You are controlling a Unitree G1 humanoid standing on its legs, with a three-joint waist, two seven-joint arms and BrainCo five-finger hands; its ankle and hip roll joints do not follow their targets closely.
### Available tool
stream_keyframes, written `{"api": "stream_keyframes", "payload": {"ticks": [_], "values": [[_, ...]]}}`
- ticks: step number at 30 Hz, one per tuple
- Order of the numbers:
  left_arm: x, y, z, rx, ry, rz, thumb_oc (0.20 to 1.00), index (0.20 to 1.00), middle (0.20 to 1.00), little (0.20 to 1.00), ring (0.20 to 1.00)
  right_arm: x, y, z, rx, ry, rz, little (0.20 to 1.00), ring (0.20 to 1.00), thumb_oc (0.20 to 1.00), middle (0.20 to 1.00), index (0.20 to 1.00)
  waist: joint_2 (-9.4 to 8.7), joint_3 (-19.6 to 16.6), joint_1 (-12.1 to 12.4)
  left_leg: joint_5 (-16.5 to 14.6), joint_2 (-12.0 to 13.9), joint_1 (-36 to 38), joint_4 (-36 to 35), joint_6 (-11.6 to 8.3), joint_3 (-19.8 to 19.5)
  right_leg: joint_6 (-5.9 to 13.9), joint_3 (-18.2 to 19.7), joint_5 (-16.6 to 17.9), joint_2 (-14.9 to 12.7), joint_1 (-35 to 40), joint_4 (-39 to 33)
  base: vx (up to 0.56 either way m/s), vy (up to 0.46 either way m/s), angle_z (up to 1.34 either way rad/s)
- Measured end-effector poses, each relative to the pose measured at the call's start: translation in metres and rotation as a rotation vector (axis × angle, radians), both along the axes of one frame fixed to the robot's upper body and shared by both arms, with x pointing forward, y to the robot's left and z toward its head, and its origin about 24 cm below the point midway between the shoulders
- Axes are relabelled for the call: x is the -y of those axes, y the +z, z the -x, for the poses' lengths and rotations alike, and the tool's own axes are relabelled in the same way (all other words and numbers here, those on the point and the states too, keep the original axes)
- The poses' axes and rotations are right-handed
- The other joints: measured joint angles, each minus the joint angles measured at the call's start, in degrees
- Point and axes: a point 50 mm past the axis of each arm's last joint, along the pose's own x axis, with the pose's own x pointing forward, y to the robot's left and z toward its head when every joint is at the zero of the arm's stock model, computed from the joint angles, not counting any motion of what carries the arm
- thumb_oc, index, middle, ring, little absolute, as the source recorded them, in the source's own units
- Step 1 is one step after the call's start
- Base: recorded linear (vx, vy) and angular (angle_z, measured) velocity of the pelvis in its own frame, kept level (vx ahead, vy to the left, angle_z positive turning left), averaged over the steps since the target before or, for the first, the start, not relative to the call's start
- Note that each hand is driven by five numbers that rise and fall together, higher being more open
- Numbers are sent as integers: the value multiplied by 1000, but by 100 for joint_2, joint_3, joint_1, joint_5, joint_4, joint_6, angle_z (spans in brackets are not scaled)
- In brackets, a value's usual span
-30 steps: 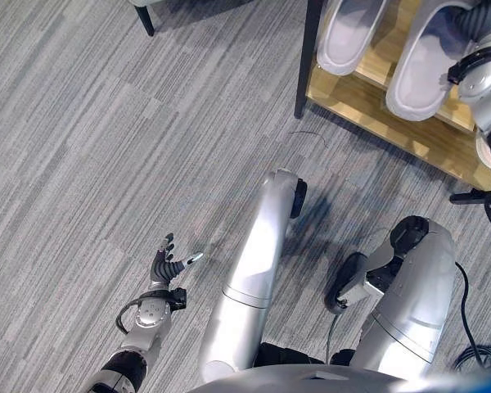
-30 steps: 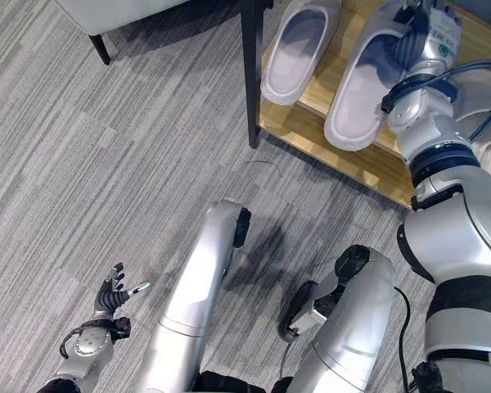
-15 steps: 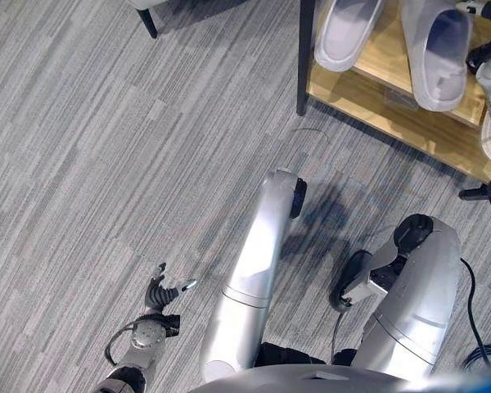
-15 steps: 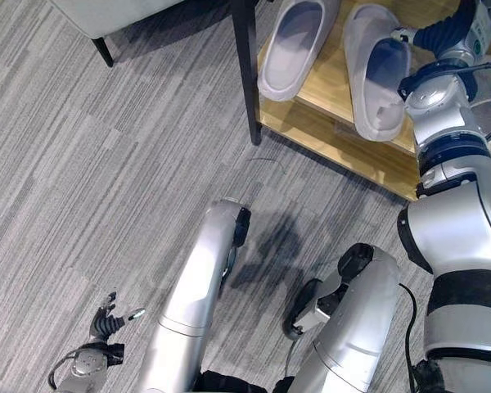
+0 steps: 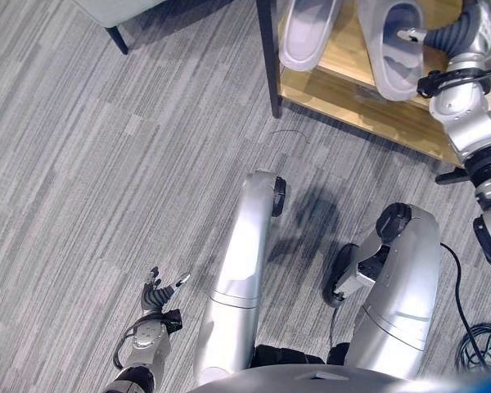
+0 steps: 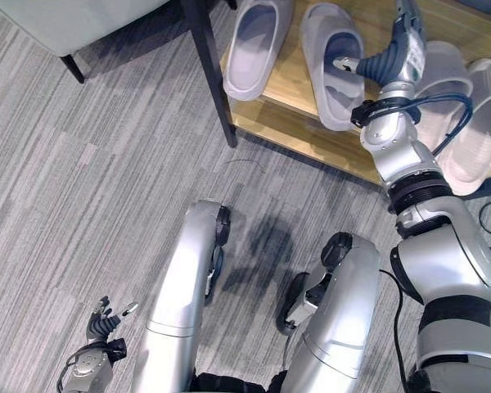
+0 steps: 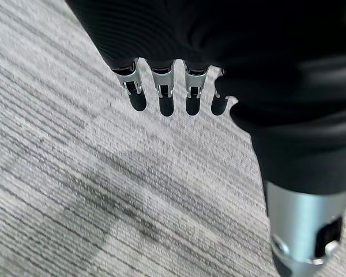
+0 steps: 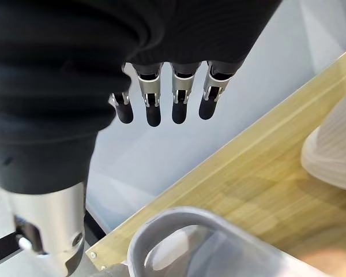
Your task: Arrange the slippers neatly on the shoe rack.
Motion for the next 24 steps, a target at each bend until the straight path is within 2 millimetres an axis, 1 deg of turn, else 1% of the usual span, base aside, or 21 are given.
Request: {"api": "stream_keyframes", "payload": {"ticks": [3, 4, 5, 6, 7, 8, 9, 10, 11, 14, 16, 18, 21, 24], "values": [[-1, -1, -1, -9, -1, 1, 1000, 1000, 1000, 1000, 1000, -6, -2, -1, -5, 5, 34, 1000, 1000, 1000, 1000, 1000, -14, 4, -26, -6, 1, -1, 74, -9, -3, -3, 24, -1, 9, -18, 87, -25, -14, 0], [3, 3, -18, 10, 13, 19, 1000, 1000, 1000, 1000, 1000, -23, -6, -4, -9, 51, 24, 1000, 1000, 1000, 1000, 1000, -54, -7, -159, -7, 39, 18, 84, -17, 4, -1, 29, 0, 13, -23, 89, -15, 31, -5], [5, 9, -35, 31, 27, 33, 1000, 1000, 1000, 1000, 1000, -51, -10, -6, -6, 131, 22, 1000, 1000, 1000, 1000, 1000, -108, -12, -239, -6, 48, 52, 63, -18, 10, -6, 41, 9, 41, -7, 82, -5, 27, -14], [7, 25, -59, 121, -4, 26, 1000, 1000, 1000, 1000, 1000, -70, -14, -5, -1, 196, 32, 1000, 1000, 1000, 1000, 1000, -199, -13, -325, -8, 86, 68, 68, -19, 6, -6, 34, 12, 110, -18, 67, -6, 46, -16], [10, 33, -70, 172, -18, 34, 1000, 1000, 1000, 1000, 1000, -77, -18, -5, -4, 220, 27, 1000, 1000, 1000, 1000, 1000, -224, -21, -390, -18, 77, 71, 96, -40, 0, -1, 37, 47, 116, -16, 78, -6, 21, -22], [11, 32, -68, 175, -20, 39, 1000, 1000, 1000, 1000, 1000, -76, -27, -6, -29, 222, 3, 1000, 1000, 1000, 1000, 1000, -226, -22, -450, -92, 116, 82, 173, -50, 4, -3, 54, 51, 165, -24, 109, -3, 24, -21], [5, 23, -55, 120, 13, 38, 1000, 1000, 1000, 1000, 1000, -71, -43, -5, -63, 218, -45, 1000, 1000, 1000, 1000, 1000, -224, -21, -461, -132, 170, 81, 237, -57, 11, 15, 73, 57, 209, -47, 152, -5, -2, -23], [-1, 16, -43, 83, 50, 37, 1000, 1000, 1000, 1000, 1000, -67, -54, -4, -94, 209, -63, 1000, 1000, 1000, 1000, 1000, -222, -19, -451, -175, 182, 65, 292, -53, 32, 15, 111, 57, 221, -102, 220, -4, -16, -10], [-4, 12, -36, 54, 74, 32, 1000, 1000, 1000, 1000, 1000, -66, -62, -4, -116, 206, -70, 1000, 1000, 1000, 1000, 1000, -221, -17, -443, -185, 181, 56, 312, -39, 36, 10, 125, 54, 225, -131, 263, 0, 0, 0], [-5, 9, -32, 25, 82, 33, 1000, 1000, 1000, 1000, 1000, -78, -87, -4, -180, 235, -114, 1000, 1000, 1000, 1000, 1000, -221, -17, -443, -168, 179, 74, 303, -85, 6, -20, 109, 44, 230, -137, 297, -1, -1, 1], [-5, 9, -32, 28, 82, 33, 1000, 1000, 1000, 1000, 1000, -77, -89, -3, -182, 234, -119, 1000, 1000, 1000, 1000, 1000, -219, -15, -458, -165, 181, 73, 322, -94, 0, -62, 111, 27, 230, -147, 328, 0, 0, 0], [-5, 9, -32, 28, 81, 33, 1000, 1000, 1000, 1000, 1000, -71, -87, -4, -175, 213, -147, 1000, 1000, 1000, 1000, 1000, -206, -8, -471, -191, 190, 65, 377, -123, -10, -61, 111, 27, 247, -160, 358, 5, -10, -5], [-5, 9, -32, 28, 82, 33, 1000, 1000, 1000, 1000, 1000, -67, -96, -4, -202, 199, -164, 1000, 1000, 1000, 1000, 1000, -202, -6, -487, -198, 193, 60, 379, -119, -9, -60, 112, 27, 248, -167, 359, 3, -2, -1], [-5, 9, -32, 24, 83, 32, 1000, 1000, 1000, 1000, 1000, -70, -100, -4, -210, 209, -185, 1000, 1000, 1000, 1000, 1000, -195, -2, -537, -199, 200, 61, 378, -120, -10, -60, 115, 27, 263, -172, 362, 0, 0, 0]]}}
